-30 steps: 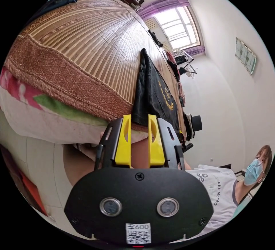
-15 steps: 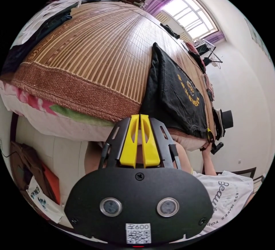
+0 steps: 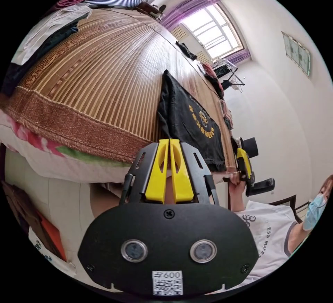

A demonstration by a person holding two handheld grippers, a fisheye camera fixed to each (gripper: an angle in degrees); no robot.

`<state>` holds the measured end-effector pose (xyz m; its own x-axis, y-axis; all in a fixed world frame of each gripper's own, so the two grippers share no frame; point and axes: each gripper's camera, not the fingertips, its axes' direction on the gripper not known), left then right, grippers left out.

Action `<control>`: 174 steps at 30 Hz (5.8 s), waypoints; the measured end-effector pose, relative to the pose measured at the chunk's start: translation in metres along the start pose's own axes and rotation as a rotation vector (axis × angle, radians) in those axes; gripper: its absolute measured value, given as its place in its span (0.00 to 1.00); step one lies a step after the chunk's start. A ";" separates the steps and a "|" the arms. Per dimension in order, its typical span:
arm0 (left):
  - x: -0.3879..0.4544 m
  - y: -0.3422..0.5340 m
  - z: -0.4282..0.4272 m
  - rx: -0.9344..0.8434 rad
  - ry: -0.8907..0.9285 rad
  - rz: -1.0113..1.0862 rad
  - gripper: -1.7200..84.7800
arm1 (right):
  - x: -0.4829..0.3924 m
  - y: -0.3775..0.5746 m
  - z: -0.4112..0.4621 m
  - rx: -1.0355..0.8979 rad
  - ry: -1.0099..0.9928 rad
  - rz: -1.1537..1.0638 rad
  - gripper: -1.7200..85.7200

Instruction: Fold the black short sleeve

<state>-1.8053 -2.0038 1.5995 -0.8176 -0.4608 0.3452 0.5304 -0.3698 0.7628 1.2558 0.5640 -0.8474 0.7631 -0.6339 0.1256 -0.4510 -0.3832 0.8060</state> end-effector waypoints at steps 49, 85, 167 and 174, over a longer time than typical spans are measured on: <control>-0.283 -0.249 -0.103 -0.067 0.159 -0.183 0.06 | -0.338 0.173 0.072 -0.297 -0.276 -0.179 0.01; -0.304 -0.474 0.119 -0.187 0.418 -0.046 0.03 | 0.447 -0.064 -0.174 0.092 -0.070 0.834 0.01; -0.605 -0.111 -0.040 -0.088 -0.323 0.477 0.08 | 0.443 0.073 0.207 -0.544 -0.462 0.209 0.09; -0.612 -0.111 -0.068 -0.092 -0.231 0.471 0.04 | 0.448 0.168 0.250 -0.666 -0.548 0.252 0.05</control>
<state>-1.3485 -1.7355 1.2669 -0.5090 -0.4082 0.7578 0.8608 -0.2398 0.4490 1.4061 0.0472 -0.8005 0.2729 -0.9434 0.1885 -0.0833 0.1720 0.9816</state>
